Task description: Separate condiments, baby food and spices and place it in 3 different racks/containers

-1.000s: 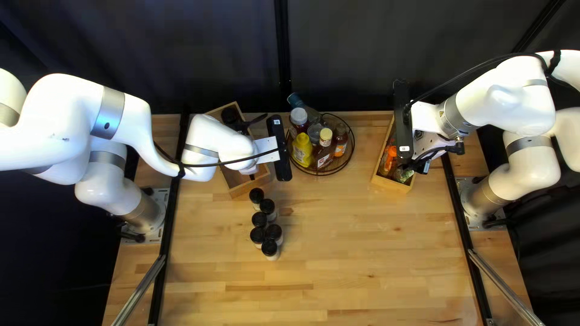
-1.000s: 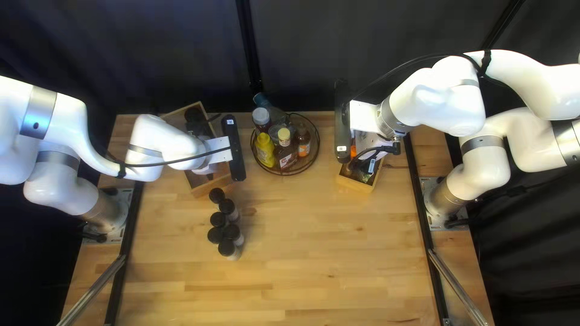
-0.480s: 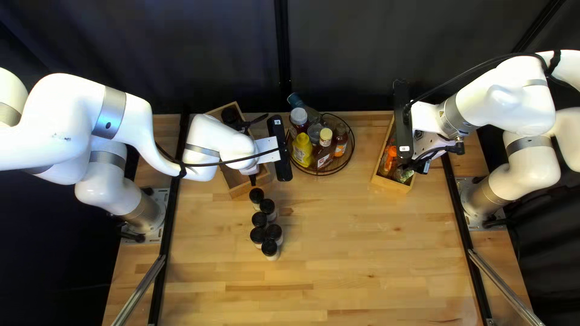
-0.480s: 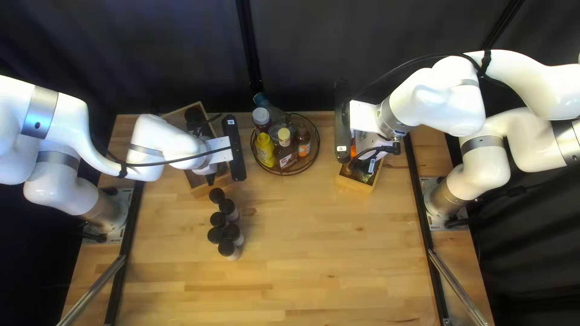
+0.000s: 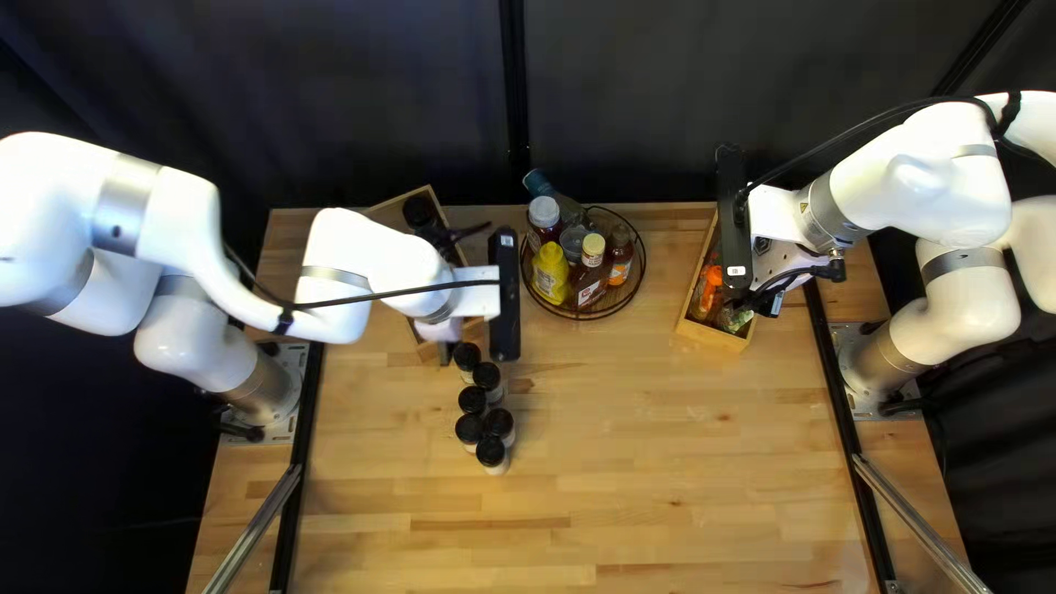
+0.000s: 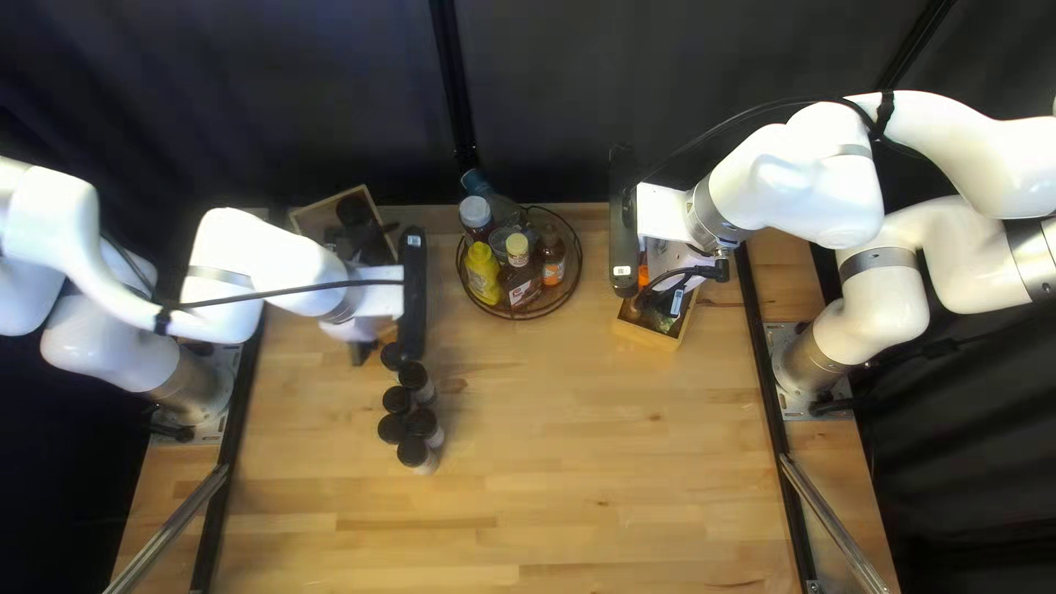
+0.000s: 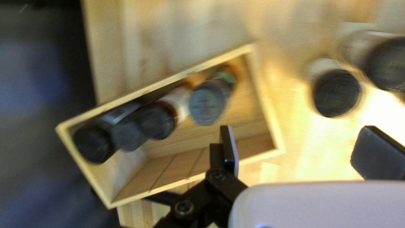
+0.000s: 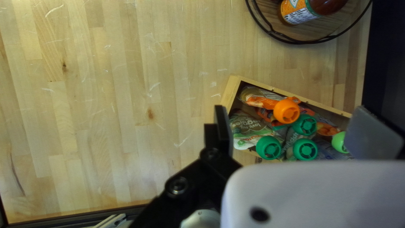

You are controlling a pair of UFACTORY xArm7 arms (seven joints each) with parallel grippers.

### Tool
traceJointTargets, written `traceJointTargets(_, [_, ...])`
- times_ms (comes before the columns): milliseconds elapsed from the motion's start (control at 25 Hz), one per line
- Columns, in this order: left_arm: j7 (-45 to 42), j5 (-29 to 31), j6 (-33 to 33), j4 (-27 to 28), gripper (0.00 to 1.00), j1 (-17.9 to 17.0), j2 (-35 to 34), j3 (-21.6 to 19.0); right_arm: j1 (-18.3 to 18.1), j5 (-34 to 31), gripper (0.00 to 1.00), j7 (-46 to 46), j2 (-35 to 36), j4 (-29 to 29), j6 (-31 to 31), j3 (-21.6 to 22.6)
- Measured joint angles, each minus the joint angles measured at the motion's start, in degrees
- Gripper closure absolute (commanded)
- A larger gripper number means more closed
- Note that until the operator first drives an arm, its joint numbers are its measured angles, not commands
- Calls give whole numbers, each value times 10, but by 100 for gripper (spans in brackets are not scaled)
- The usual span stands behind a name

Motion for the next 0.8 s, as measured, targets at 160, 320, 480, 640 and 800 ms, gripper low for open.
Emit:
traceJointTargets(160, [116, -27, -3, 5, 0, -30, 3, 22, 0, 0, 0, 0, 0, 0, 0, 0])
traceJointTargets(320, [222, -28, -26, -9, 0, -37, 8, 55, 0, 0, 0, 0, 0, 0, 0, 0])
traceJointTargets(480, [299, -22, -60, -28, 0, -34, 23, 87, 0, 0, 0, 0, 0, 0, 0, 0])
traceJointTargets(640, [341, -22, -96, -47, 0, -33, 41, 106, 0, 0, 0, 0, 0, 0, 0, 0])
traceJointTargets(800, [334, -14, -122, -56, 0, -36, 62, 101, 0, 0, 0, 0, 0, 0, 0, 0])
